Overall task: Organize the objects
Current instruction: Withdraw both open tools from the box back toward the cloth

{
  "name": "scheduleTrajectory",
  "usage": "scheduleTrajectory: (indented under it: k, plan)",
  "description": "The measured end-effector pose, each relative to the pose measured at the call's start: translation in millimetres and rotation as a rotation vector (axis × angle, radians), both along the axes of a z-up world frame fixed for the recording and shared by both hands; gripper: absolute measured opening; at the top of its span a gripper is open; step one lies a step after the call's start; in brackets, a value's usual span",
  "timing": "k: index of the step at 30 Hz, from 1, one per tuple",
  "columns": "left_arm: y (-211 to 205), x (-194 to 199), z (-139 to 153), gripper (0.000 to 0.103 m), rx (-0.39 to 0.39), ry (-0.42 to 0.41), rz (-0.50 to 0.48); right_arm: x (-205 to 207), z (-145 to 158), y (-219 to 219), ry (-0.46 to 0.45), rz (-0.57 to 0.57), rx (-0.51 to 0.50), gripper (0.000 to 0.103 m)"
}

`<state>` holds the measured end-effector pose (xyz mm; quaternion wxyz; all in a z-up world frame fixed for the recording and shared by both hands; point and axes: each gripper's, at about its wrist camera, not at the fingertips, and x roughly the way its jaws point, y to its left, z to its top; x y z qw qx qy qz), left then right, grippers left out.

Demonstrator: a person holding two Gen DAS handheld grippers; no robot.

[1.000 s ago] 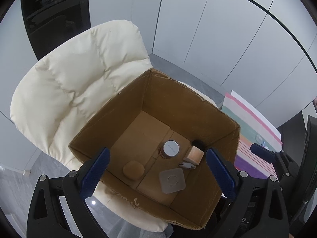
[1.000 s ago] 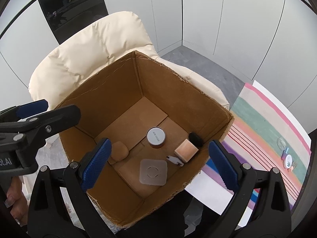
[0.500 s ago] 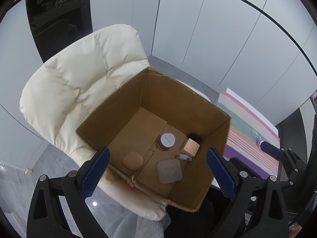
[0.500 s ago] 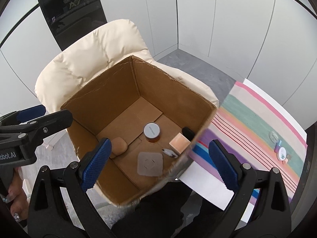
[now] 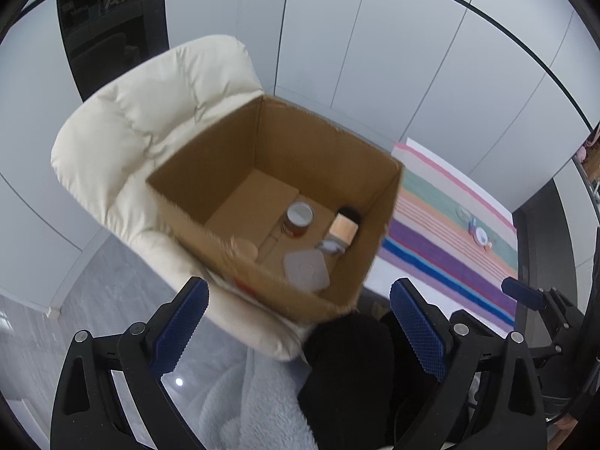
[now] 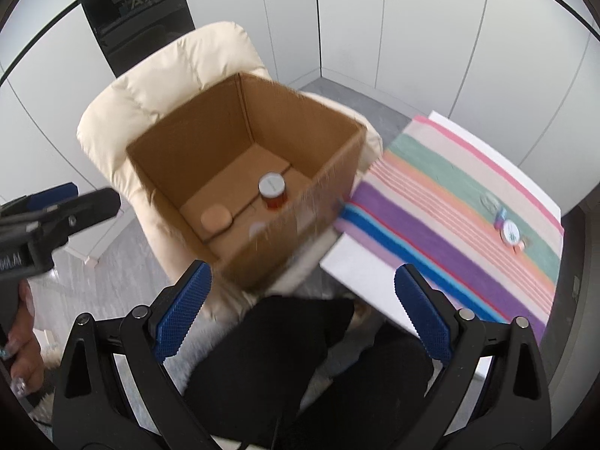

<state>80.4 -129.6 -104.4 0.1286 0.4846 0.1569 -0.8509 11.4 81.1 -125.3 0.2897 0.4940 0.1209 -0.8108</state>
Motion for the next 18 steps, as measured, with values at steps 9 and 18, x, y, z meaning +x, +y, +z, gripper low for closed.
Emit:
scheduleTrajectory:
  k: [9, 18]
  plan:
    - [28, 7, 15, 0.098, -0.018, 0.020, -0.063, 20, 5, 30, 0.005, -0.048, -0.025, 0.100]
    - [61, -9, 18, 0.098, -0.020, 0.019, -0.146, 19, 16, 68, 0.029, -0.142, -0.033, 0.100]
